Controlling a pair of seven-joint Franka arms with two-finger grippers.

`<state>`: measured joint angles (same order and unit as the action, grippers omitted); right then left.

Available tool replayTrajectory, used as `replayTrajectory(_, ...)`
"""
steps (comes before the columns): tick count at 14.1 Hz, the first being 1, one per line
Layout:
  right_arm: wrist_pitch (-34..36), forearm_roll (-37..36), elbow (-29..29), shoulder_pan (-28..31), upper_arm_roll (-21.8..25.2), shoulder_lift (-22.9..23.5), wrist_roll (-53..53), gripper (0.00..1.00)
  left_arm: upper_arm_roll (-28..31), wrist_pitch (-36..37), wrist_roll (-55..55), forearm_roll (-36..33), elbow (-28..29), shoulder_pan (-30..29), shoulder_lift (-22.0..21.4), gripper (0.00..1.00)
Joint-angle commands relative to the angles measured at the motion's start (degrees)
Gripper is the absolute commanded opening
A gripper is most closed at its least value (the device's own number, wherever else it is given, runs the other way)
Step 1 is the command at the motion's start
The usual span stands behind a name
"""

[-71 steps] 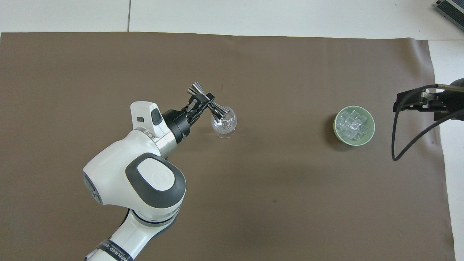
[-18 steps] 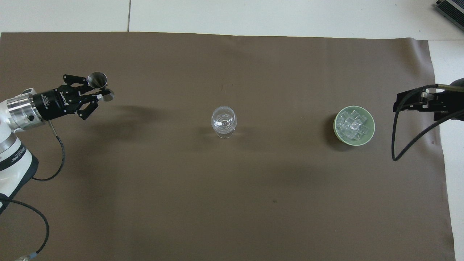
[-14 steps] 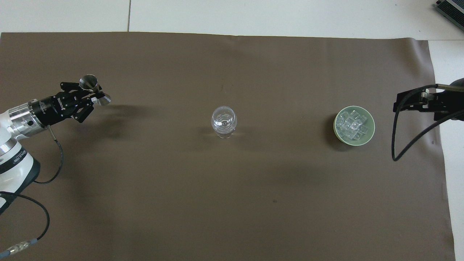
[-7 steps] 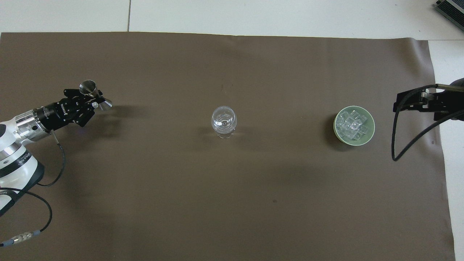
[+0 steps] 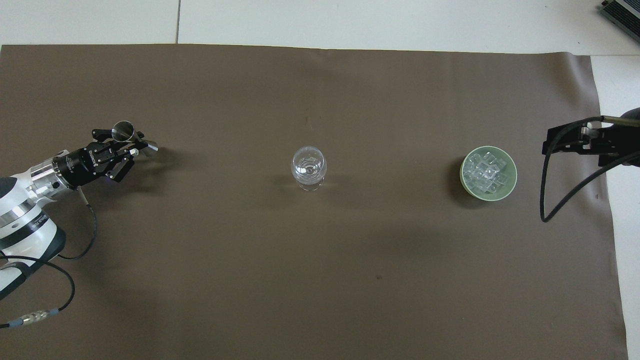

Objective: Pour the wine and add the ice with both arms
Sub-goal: 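Lower the silver cup onto the table with the left gripper, then open the left gripper to release the silver cup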

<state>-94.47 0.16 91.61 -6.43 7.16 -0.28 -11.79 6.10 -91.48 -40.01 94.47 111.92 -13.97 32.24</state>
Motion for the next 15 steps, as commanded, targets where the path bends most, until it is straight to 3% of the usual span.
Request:
replayTrajectory(1,0.3,1.3,1.3,0.4,0.0,-1.2,1.2,1.0,0.0,1.5,0.7,0.9,-0.7,-0.3,0.8,0.0)
replayTrajectory(15,0.3,1.4,1.3,0.4,0.0,-1.2,1.2,1.0,0.2,0.9,4.7,-0.9,-0.7,-0.8,1.6,0.0)
